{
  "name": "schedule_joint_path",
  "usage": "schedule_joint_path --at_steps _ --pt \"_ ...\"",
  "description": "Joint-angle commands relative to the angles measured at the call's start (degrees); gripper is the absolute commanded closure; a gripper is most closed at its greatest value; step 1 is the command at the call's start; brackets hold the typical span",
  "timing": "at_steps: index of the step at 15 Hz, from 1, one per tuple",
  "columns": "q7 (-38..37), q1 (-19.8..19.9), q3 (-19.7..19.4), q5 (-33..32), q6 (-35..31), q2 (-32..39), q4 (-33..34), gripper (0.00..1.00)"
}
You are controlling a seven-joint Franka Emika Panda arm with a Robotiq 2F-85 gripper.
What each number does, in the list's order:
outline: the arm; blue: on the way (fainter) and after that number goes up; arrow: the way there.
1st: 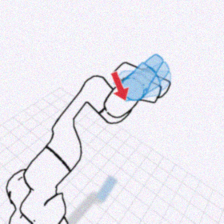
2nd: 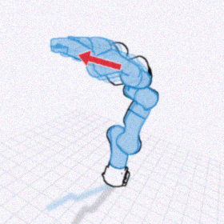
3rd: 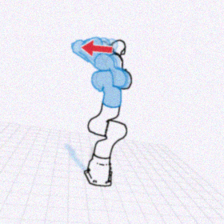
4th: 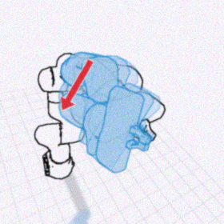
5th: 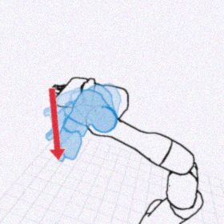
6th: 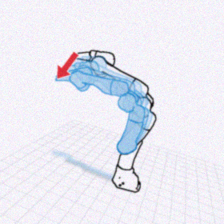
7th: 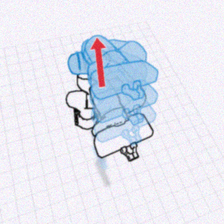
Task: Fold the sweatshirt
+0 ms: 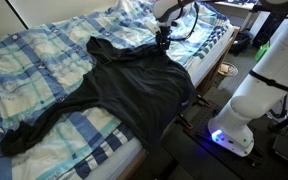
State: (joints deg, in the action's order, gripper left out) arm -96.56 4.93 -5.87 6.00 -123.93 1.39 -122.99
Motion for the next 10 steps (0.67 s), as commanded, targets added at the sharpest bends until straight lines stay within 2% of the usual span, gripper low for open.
schedule_joint_path --at_steps 1,6,7,10 --pt "-2.5 -0.1 0.2 -0.4 -1.9 -1.0 -1.4 0.57" --pt "-2.7 -0.3 0.3 -0.2 -2.8 -1.2 -1.6 0.96" --pt "-2.6 -0.3 0.3 -0.1 -2.9 -1.2 -1.6 0.99" --pt "-2.4 -0.3 0.4 0.3 -3.2 -1.1 -1.8 1.00"
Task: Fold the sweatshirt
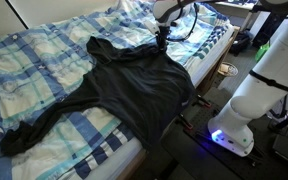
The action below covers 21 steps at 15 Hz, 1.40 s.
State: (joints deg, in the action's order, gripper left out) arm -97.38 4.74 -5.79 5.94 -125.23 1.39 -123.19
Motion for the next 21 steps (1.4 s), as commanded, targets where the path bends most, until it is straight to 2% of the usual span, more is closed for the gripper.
schedule_joint_path --at_steps 1,6,12,15,18,19,20,21 --pt "-1.7 -0.2 0.4 0.3 -1.9 -1.3 -1.5 0.99" --pt "-3.9 -3.5 4.0 -4.0 -0.2 -4.9 1.1 0.99" --pt "-4.8 -9.5 13.0 -12.8 2.4 -6.7 7.8 0.99" --pt "-2.8 -11.9 16.0 -13.3 2.7 -5.4 9.7 0.99" --pt "0.9 -13.4 17.1 -11.1 2.9 -4.2 9.5 0.99" --pt "2.7 -13.7 17.1 -10.1 3.5 -3.7 9.3 0.87" --pt "4.3 -13.9 17.1 -9.2 4.1 -3.3 9.2 0.69" --pt "5.4 -14.0 17.0 -8.5 4.5 -3.0 9.0 0.62"
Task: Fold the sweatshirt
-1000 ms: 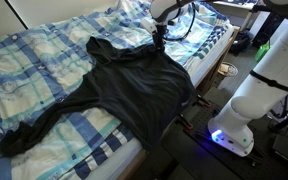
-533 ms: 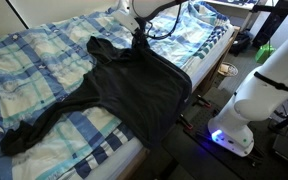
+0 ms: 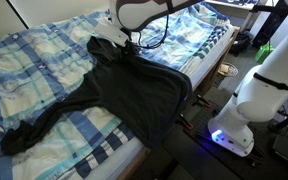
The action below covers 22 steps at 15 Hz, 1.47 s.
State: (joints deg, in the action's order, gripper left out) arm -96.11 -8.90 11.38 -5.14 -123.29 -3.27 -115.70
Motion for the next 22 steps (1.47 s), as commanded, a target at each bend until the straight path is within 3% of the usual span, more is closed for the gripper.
schedule_joint_path --at_steps 1,7,9,15,22 --pt "5.3 -0.3 -0.4 3.3 2.7 1.9 1.3 0.56" --pt "11.6 -0.3 -1.0 6.1 3.1 2.5 1.8 0.10" --pt "14.1 -0.8 -0.6 6.1 3.6 3.5 3.2 0.00" --pt "22.9 -3.7 1.4 6.9 5.3 8.0 8.3 0.00" --pt "22.8 -5.6 1.4 6.3 4.3 8.6 8.3 0.00"
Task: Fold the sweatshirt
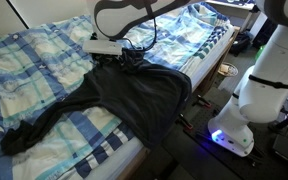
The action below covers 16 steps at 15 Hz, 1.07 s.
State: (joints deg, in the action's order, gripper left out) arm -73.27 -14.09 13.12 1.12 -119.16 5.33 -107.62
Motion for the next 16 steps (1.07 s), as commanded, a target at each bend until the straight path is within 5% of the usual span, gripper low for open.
schedule_joint_path --at_steps 1,8,16 --pt "0.0 -0.3 -0.4 0.0 0.2 0.1 0.2 0.00" --pt "1.5 -3.1 1.0 -5.3 4.1 3.1 6.5 0.00" --pt "14.9 -9.6 2.4 -8.4 9.1 18.1 23.4 0.00"
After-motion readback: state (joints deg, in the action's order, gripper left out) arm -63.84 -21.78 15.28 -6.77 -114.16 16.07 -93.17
